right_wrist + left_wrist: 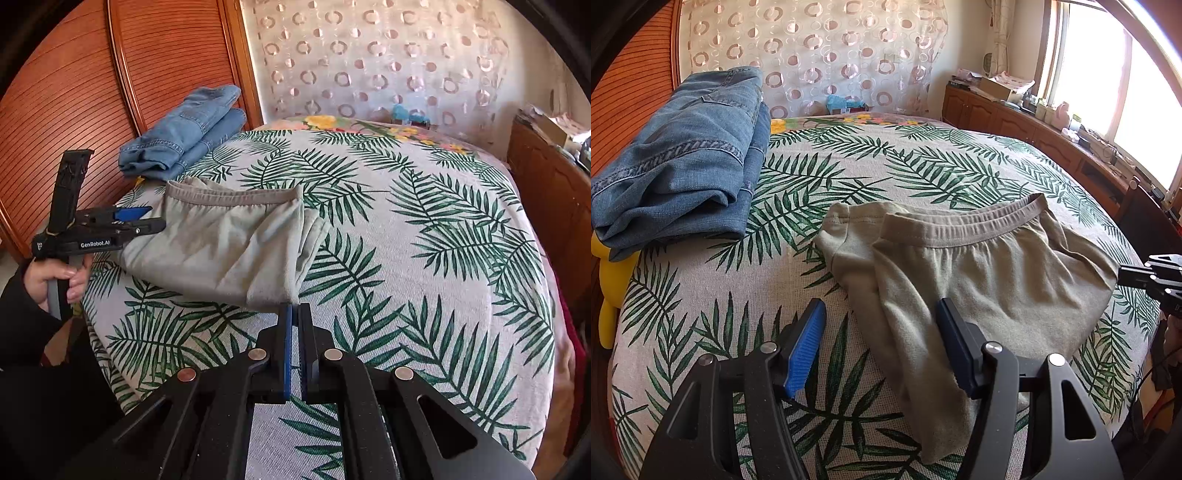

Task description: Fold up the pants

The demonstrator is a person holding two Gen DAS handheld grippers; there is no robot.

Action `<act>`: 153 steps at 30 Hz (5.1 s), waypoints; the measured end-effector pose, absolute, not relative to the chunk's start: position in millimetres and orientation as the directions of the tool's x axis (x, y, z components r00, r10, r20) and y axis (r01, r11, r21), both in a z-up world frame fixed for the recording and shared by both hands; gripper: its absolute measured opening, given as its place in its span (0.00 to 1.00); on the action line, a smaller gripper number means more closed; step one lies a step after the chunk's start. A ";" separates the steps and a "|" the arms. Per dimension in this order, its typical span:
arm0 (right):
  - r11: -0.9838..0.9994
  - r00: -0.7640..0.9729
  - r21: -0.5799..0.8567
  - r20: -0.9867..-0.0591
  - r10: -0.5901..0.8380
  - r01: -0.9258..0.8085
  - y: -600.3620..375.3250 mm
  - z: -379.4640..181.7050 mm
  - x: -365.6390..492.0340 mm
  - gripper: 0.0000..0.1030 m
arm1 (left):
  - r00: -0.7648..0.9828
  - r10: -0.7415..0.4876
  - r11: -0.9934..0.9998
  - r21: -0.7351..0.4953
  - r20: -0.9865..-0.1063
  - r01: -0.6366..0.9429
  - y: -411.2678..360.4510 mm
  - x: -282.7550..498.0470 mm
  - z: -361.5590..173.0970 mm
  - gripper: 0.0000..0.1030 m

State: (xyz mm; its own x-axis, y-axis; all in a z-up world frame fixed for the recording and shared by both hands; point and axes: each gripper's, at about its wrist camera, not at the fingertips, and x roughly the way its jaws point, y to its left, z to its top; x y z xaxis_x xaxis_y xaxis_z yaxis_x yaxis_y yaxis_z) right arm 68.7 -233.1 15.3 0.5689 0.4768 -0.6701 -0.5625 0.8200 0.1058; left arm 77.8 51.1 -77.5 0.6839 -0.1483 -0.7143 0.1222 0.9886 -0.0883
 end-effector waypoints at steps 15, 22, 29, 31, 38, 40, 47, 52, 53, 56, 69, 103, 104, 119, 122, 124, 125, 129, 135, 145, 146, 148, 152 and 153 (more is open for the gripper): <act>0.826 0.573 0.116 -0.667 0.476 -0.552 -223.9 9.0 64.3 0.02 | 0.680 -0.289 0.957 -0.184 -0.674 0.224 47.0 5.2 -67.5 0.42; 0.826 0.574 0.121 -0.662 0.481 -0.551 -224.2 10.2 64.6 0.02 | 0.679 -0.259 0.965 -0.157 -0.687 0.209 40.6 17.0 -75.5 0.23; 0.831 0.587 0.125 -0.651 0.480 -0.541 -238.1 14.2 62.2 0.02 | 0.733 -0.228 0.973 -0.138 -0.641 0.183 50.9 7.9 -65.4 0.10; 0.830 0.583 0.129 -0.654 0.483 -0.543 -241.8 13.2 60.4 0.02 | 0.739 -0.232 0.973 -0.153 -0.633 0.175 56.8 6.7 -61.0 0.10; 0.819 0.567 0.117 -0.666 0.484 -0.562 -238.5 10.6 43.5 0.02 | 0.713 -0.243 0.970 -0.148 -0.657 0.193 54.0 -1.5 -62.0 0.10; 0.817 0.572 0.126 -0.655 0.494 -0.562 -241.3 17.4 35.9 0.02 | 0.714 -0.248 0.968 -0.144 -0.655 0.204 52.2 -7.9 -58.0 0.10; 0.813 0.579 0.087 -0.659 0.480 -0.575 -242.2 28.1 10.8 0.02 | 0.702 -0.251 0.965 -0.117 -0.667 0.234 43.4 -20.0 -52.2 0.10; 0.824 0.582 0.089 -0.666 0.467 -0.559 -243.2 27.3 5.0 0.02 | 0.703 -0.234 0.969 -0.106 -0.671 0.222 42.8 -20.5 -51.3 0.19; 0.827 0.585 0.091 -0.665 0.465 -0.554 -243.0 28.9 6.6 0.02 | 0.706 -0.233 0.970 -0.106 -0.669 0.220 43.4 -20.6 -50.5 0.21; 0.836 0.597 0.094 -0.657 0.460 -0.541 -247.9 33.7 1.4 0.02 | 0.712 -0.233 0.970 -0.107 -0.663 0.218 44.6 -20.4 -48.0 0.39; 0.842 0.619 0.097 -0.635 0.463 -0.531 -249.7 39.9 -0.1 0.02 | 0.732 -0.213 0.976 -0.102 -0.647 0.194 44.3 -11.8 -41.5 0.88; 0.880 0.627 0.071 -0.675 0.389 -0.470 -194.2 9.2 92.7 0.57 | 0.696 -0.188 0.980 -0.080 -0.694 0.185 58.7 73.9 -53.2 0.98; 0.879 0.624 0.073 -0.677 0.390 -0.471 -193.7 8.4 93.8 0.57 | 0.691 -0.193 0.979 -0.089 -0.696 0.184 60.2 76.5 -54.2 0.98; 0.877 0.588 0.074 -0.715 0.378 -0.474 -179.0 2.7 112.5 0.57 | 0.632 -0.239 0.964 -0.103 -0.737 0.245 61.3 101.3 -57.5 0.93; 0.879 0.590 0.062 -0.719 0.368 -0.473 -176.2 1.8 113.9 0.57 | 0.628 -0.235 0.965 -0.099 -0.742 0.243 62.0 103.6 -58.3 0.93; 0.879 0.587 0.064 -0.722 0.368 -0.472 -175.9 0.7 114.8 0.57 | 0.628 -0.228 0.967 -0.099 -0.744 0.234 62.6 104.6 -58.5 0.93; 0.879 0.585 0.066 -0.723 0.369 -0.472 -176.3 0.4 115.0 0.57 | 0.626 -0.235 0.966 -0.107 -0.744 0.235 63.2 104.8 -58.4 0.93; 0.878 0.584 0.068 -0.722 0.371 -0.473 -176.4 -0.1 115.8 0.57 | 0.618 -0.249 0.963 -0.124 -0.745 0.238 64.2 105.7 -60.1 0.93; 0.876 0.588 0.062 -0.718 0.372 -0.478 -172.6 -0.6 114.3 0.57 | 0.596 -0.262 0.959 -0.137 -0.759 0.247 62.1 108.1 -69.2 0.93; 0.852 0.564 0.091 -0.712 0.418 -0.516 -168.9 -1.4 114.7 0.30 | 0.591 -0.321 0.940 -0.170 -0.740 0.297 56.1 102.1 -71.3 0.50; 0.846 0.556 0.102 -0.712 0.430 -0.524 -169.0 -1.8 114.8 0.25 | 0.588 -0.330 0.937 -0.178 -0.739 0.301 55.8 101.5 -71.1 0.47; 0.840 0.547 0.115 -0.711 0.443 -0.531 -168.4 -2.1 114.7 0.19 | 0.588 -0.344 0.932 -0.191 -0.732 0.308 54.9 99.7 -70.1 0.38; 0.833 0.533 0.149 -0.705 0.467 -0.532 -171.4 -2.6 117.2 0.14 | 0.584 -0.363 0.924 -0.199 -0.726 0.328 52.6 98.7 -68.2 0.29; 0.832 0.529 0.159 -0.705 0.473 -0.532 -172.1 -2.4 118.0 0.14 | 0.584 -0.370 0.921 -0.203 -0.722 0.333 52.1 97.9 -65.8 0.25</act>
State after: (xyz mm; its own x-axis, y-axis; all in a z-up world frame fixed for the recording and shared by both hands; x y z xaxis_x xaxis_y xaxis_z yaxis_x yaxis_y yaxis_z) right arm 118.0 -172.1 -2.4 0.5290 0.4729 -0.7046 -0.5317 0.8319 0.1591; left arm 97.9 52.1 -65.8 0.5839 -0.3704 -0.7224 0.3330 0.9208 -0.2030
